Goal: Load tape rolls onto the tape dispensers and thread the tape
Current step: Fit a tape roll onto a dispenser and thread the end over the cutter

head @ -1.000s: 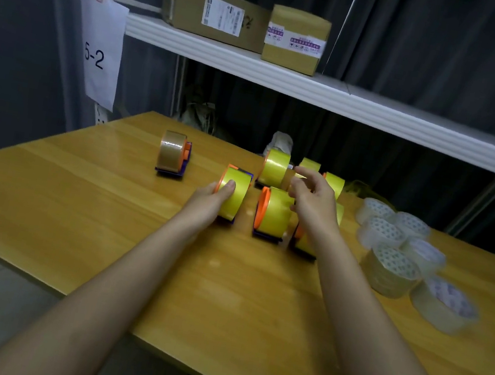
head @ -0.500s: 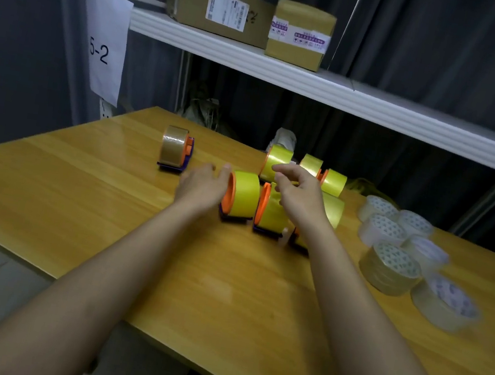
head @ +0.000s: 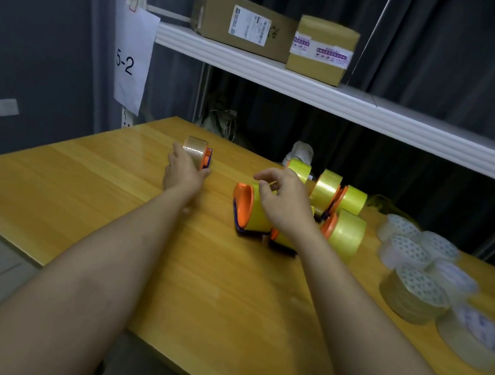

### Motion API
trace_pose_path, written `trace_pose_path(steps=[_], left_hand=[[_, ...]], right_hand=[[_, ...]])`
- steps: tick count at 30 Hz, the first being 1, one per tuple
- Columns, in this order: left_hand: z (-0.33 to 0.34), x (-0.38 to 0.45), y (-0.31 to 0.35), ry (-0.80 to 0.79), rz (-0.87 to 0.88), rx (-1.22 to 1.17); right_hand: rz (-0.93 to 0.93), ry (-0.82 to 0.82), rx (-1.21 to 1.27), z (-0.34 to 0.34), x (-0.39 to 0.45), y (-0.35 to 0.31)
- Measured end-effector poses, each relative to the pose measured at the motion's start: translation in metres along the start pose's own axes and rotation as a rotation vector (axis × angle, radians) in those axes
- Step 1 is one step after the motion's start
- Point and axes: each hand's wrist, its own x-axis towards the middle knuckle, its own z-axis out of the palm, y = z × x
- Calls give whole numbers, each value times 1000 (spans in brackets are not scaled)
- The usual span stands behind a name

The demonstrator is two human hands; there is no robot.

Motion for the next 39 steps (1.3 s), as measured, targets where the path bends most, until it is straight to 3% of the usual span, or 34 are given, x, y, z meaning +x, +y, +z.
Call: trace_pose_path(steps=[5, 9, 15, 18, 21, 23, 27, 30, 39], left_hand=[[2, 3, -2, 49, 39, 86], [-4, -1, 5, 111, 32, -13], [-38, -27, 37, 160, 382, -306], [-52, -50, 62, 45, 538, -488], [-58, -80, 86, -150, 652, -611], [-59, -97, 96, -308, 694, -648], [-53, -127, 105, -563, 718, -673], [-42, -139, 103, -667, 707, -642], [11, -175, 80, -815, 662, -363]], right_hand=[[9, 2, 5, -3, 5, 5], [-9, 29, 39, -8, 2, 9], [-84, 153, 124, -31, -6, 10], [-171, 255, 50, -48, -11, 7], [-283, 460, -180, -78, -20, 1], [-325, 492, -325, -98, -26, -7], [-210, 230, -473, -132, -41, -11], [-97, 49, -272, -150, -58, -4], [134, 70, -27, -132, -115, 61]])
